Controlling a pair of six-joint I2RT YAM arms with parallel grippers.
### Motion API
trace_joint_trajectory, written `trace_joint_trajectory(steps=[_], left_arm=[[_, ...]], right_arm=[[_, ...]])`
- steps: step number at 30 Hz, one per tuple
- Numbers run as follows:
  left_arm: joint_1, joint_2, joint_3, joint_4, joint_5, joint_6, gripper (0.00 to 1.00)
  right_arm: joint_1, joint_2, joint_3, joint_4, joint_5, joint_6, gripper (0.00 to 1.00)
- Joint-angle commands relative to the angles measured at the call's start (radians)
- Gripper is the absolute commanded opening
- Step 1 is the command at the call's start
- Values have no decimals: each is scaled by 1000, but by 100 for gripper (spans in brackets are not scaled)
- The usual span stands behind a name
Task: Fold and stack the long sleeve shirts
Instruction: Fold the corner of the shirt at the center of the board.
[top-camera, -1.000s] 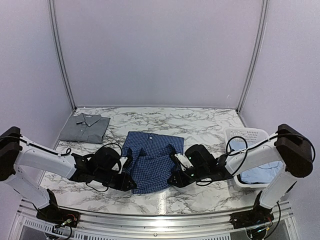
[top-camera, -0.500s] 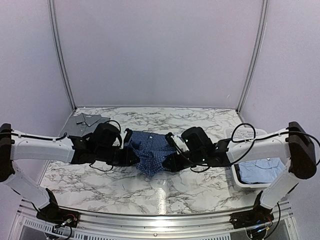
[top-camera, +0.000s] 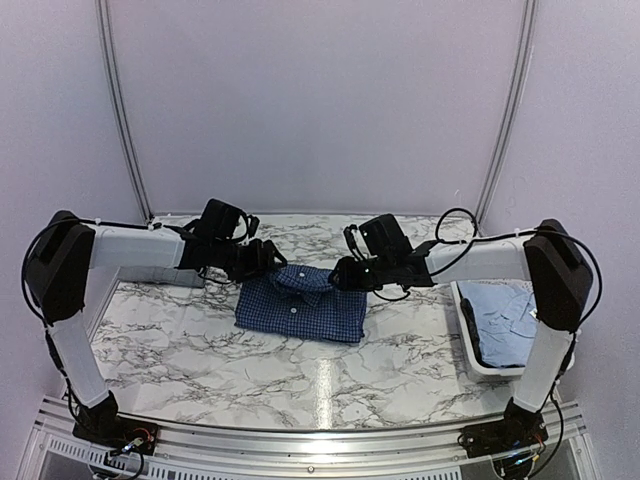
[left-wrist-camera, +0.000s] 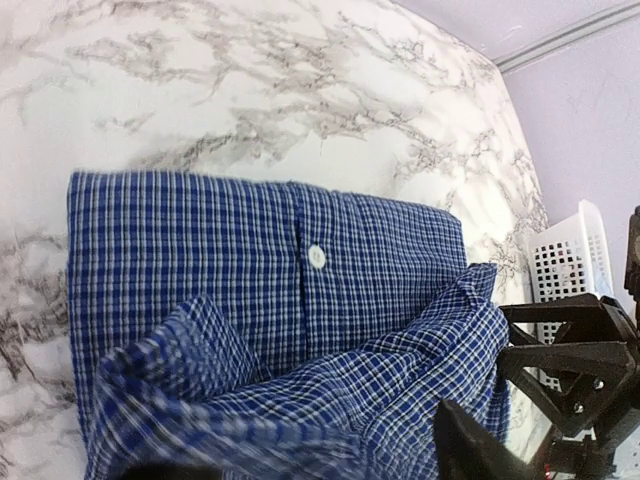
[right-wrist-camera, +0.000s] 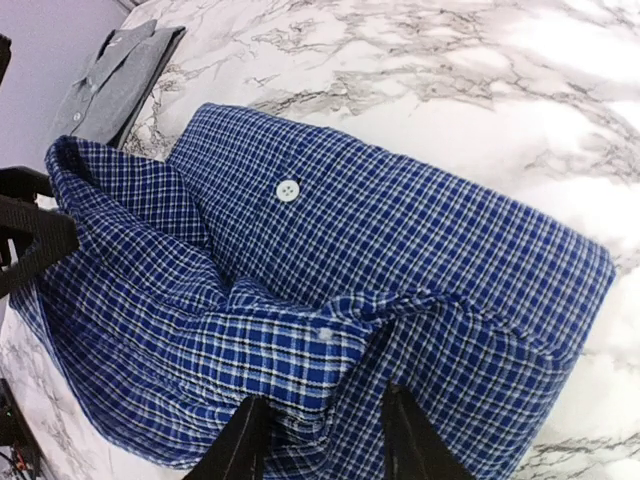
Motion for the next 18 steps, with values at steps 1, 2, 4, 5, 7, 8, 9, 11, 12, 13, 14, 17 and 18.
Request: trace_joint_trajectory(steps=[1, 2, 4, 5, 7, 8, 9, 11, 12, 13, 14, 17, 18], left_arm=[[44, 3, 66, 6, 37, 21, 83], [55, 0, 67, 11, 39, 19, 86], [77, -2, 63, 29, 55, 15, 92], [88, -3, 63, 35, 66, 13, 95], [105, -4, 62, 44, 84, 11, 98], [110, -4, 64, 49, 86, 12, 99], [116, -2, 66, 50, 88, 13, 99], [128, 1, 70, 48, 88, 15, 99], [135, 0, 70, 46, 89, 16, 99], [140, -1, 69, 40, 85, 20, 98], [146, -5, 69, 31, 76, 27, 98], [157, -10, 71, -5, 57, 45, 90], [158, -10, 73, -25, 44, 54, 88]], right_arm=[[-16, -28, 65, -29, 75, -25, 41], [-19, -39, 63, -34, 90, -32, 43], [-20, -64, 59, -52, 144, -45, 48], [-20, -78, 53, -57, 160, -48, 50], [-20, -110, 36, -51, 177, -50, 54], [-20, -125, 28, -44, 181, -50, 55], [-18, -138, 19, -37, 182, -54, 55], [-9, -152, 12, -29, 173, -67, 56], [-1, -153, 12, -26, 166, -76, 56], [10, -147, 16, -26, 157, -86, 56], [16, -134, 26, -34, 147, -96, 55], [19, -93, 45, -72, 162, -94, 55], [9, -86, 42, -75, 164, -88, 54]])
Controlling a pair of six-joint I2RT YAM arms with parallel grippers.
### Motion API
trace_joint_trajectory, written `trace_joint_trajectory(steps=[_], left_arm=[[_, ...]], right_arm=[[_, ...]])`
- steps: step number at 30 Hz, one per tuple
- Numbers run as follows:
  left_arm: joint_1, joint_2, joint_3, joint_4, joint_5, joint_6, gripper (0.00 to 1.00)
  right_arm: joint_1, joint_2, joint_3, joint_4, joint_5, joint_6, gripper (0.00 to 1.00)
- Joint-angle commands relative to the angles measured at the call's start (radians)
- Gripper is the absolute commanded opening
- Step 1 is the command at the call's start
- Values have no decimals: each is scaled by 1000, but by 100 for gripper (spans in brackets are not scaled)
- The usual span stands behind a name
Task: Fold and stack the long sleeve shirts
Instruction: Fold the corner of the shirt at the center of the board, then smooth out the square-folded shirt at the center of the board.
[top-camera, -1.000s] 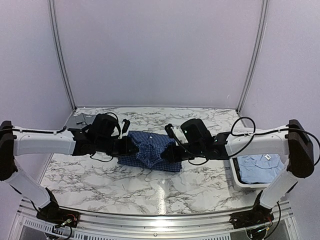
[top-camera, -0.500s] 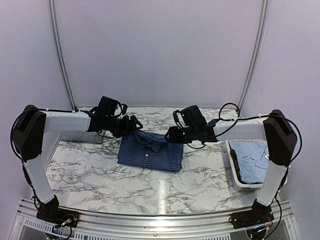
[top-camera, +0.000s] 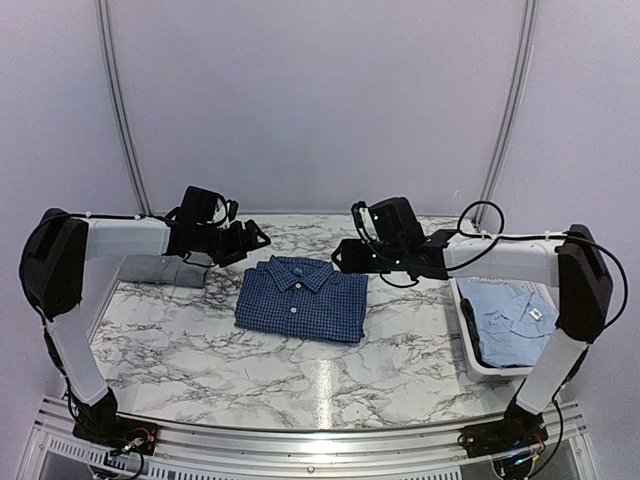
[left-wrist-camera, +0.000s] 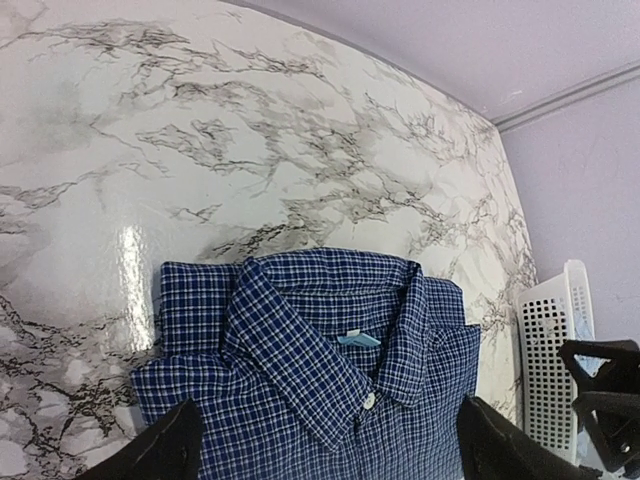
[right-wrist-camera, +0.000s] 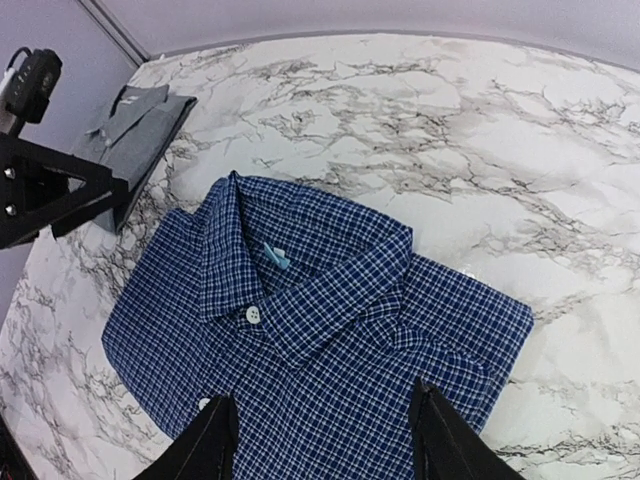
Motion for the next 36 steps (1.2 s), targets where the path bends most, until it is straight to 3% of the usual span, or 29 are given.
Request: trace_joint_trajectory(steps=[1, 5, 10, 14, 17, 26, 36], left_arm=[[13, -18, 31, -77, -39, 52, 85], [21, 27, 74, -194, -127, 93, 80], [24, 101, 113, -223, -137, 104, 80], [22, 172, 143, -228, -98, 109, 87], [8, 193, 132, -184, -37, 99, 91], [-52, 82, -142, 143, 36, -118, 91], [-241, -174, -401, 130, -211, -327, 91]], right_arm=[[-11, 48, 14, -37, 14, -10, 53], [-68, 74, -9, -20, -34, -6, 50], [-87, 139, 31, -55, -29, -22, 49], [-107, 173, 23, -68, 0, -11, 51], [-127, 189, -10, -9, -72, -10, 53], [-138, 273, 24, 42, -226, -80, 48], [-134, 204, -100, 76, -271, -174, 49]])
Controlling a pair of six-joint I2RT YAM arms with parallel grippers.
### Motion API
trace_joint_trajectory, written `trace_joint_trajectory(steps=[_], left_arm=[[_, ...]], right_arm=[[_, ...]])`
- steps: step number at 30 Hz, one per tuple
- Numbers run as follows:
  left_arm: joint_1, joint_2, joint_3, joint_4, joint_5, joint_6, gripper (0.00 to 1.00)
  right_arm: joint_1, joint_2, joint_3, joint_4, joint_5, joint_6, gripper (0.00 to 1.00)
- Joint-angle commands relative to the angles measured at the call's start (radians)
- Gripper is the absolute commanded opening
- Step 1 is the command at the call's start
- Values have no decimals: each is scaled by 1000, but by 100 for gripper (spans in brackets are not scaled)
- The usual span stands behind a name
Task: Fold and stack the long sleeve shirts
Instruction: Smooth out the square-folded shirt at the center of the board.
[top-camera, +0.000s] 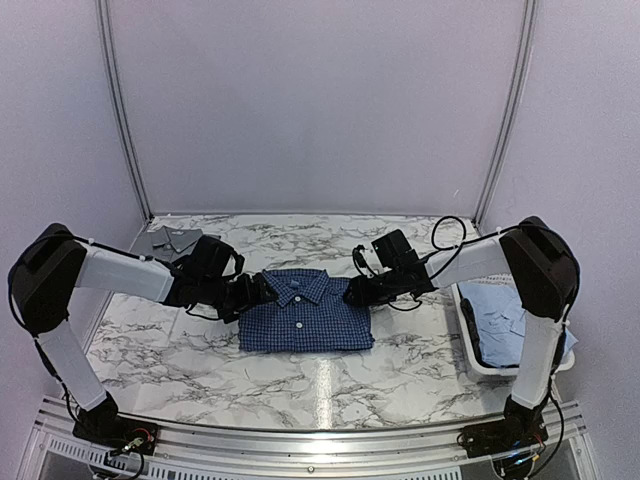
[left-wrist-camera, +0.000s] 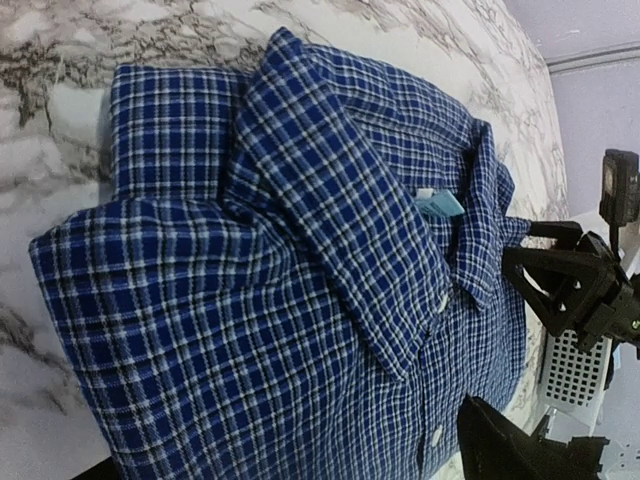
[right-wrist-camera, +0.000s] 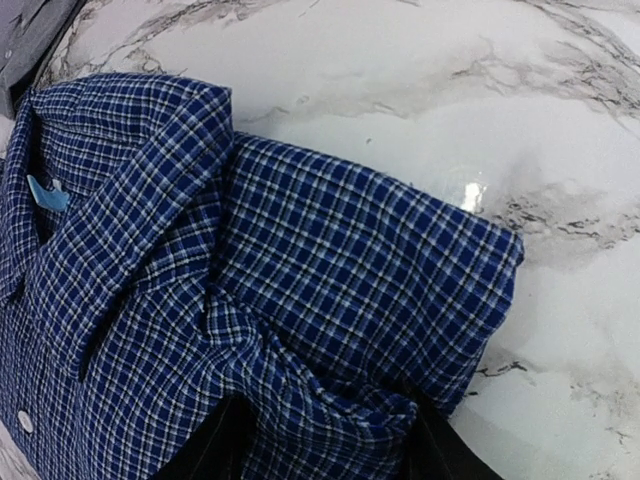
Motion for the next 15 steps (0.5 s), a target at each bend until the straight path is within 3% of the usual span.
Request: trace_joint_trajectory(steps=[1, 5, 10, 15], left_arm=[[-88, -97, -70, -5, -164, -132, 91], [-87, -149, -99, -99, -316, -139, 93], [-12, -172, -64, -134, -296, -33, 91], [19, -110, 7, -151, -226, 38, 77]], right_arm=[[-3, -45, -21, 2, -10, -68, 49], [-3, -85, -4, -69, 34, -63, 51], [1, -156, 13, -139, 100, -47, 52], [26, -137, 68, -174, 145, -54, 51]])
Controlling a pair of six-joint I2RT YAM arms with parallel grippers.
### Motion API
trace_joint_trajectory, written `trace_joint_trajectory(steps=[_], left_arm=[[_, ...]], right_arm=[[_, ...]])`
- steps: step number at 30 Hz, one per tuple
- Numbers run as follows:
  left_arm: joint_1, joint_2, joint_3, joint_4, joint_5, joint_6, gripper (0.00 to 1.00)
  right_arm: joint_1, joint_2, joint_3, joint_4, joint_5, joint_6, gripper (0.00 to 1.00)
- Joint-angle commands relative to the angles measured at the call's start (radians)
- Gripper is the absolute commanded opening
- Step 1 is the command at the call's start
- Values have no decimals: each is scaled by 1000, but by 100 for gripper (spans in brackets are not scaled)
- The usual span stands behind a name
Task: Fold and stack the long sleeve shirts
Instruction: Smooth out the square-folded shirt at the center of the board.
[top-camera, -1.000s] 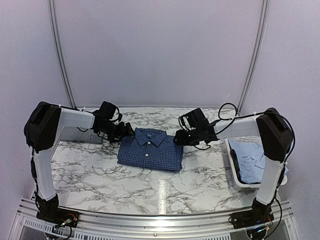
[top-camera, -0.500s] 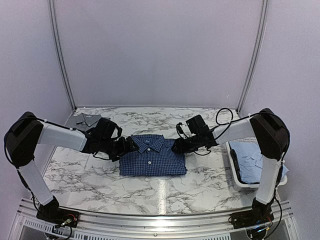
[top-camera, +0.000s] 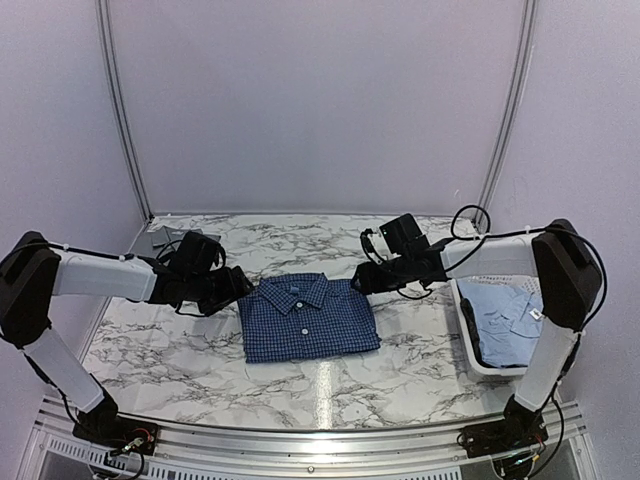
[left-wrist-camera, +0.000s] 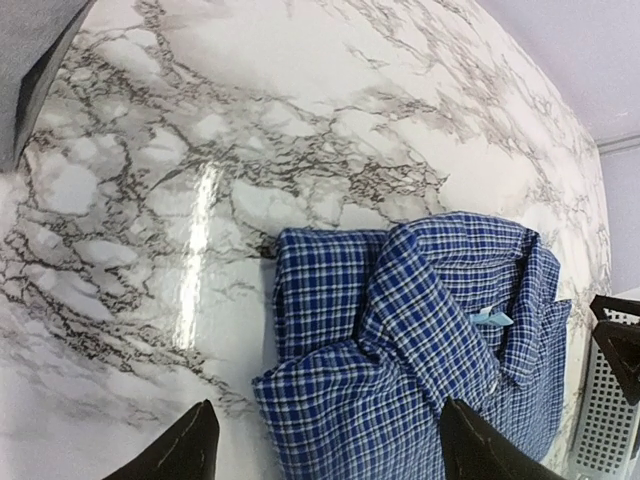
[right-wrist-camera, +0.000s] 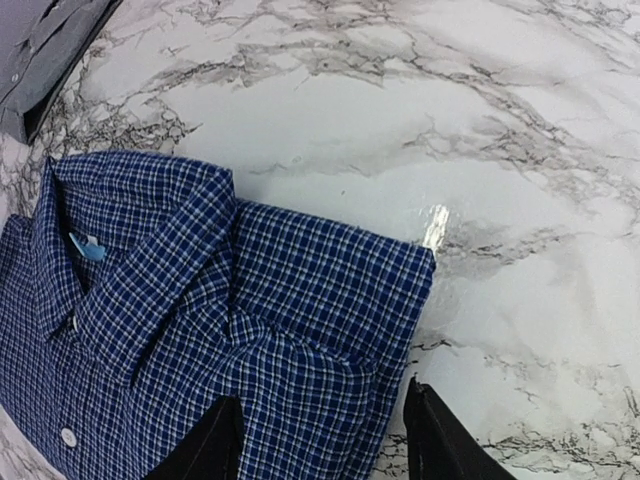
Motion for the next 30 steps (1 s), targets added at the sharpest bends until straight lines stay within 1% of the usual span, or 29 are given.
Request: trace_joint_trajectory(steps=[1, 2, 6, 8, 12, 16, 18, 20, 22, 26, 28, 30], left_arm=[[14, 51, 83, -67, 36, 90, 73], [16, 62, 97, -76, 36, 98, 68], [18, 104, 144, -107, 36, 127, 56], [18, 124, 161, -129, 32, 137, 55], [20, 157, 182, -165, 13, 150, 52], [21, 172, 194, -185, -1, 157, 52], [21, 178, 202, -200, -1, 163, 52], [21, 178, 211, -227, -41, 167, 52], [21, 169, 209, -243, -59, 170, 54], [24, 186, 216, -239, -20, 179, 53], [24, 195, 224, -231, -11, 184, 47], [25, 203, 235, -224, 25, 192, 44]], right_arm=[[26, 23, 87, -70, 74, -11, 49], [33, 38, 103, -82, 85, -12, 48], [46, 88, 150, -115, 115, -22, 43], [48, 113, 173, -137, 150, -28, 42], [48, 140, 194, -147, 154, -41, 41], [49, 152, 206, -152, 155, -44, 35], [49, 154, 210, -153, 154, -44, 34], [48, 159, 213, -156, 154, -44, 33], [49, 159, 213, -154, 154, -45, 31], [49, 159, 217, -153, 154, -45, 22], [49, 160, 217, -155, 154, -45, 17], [49, 156, 216, -154, 154, -43, 12]])
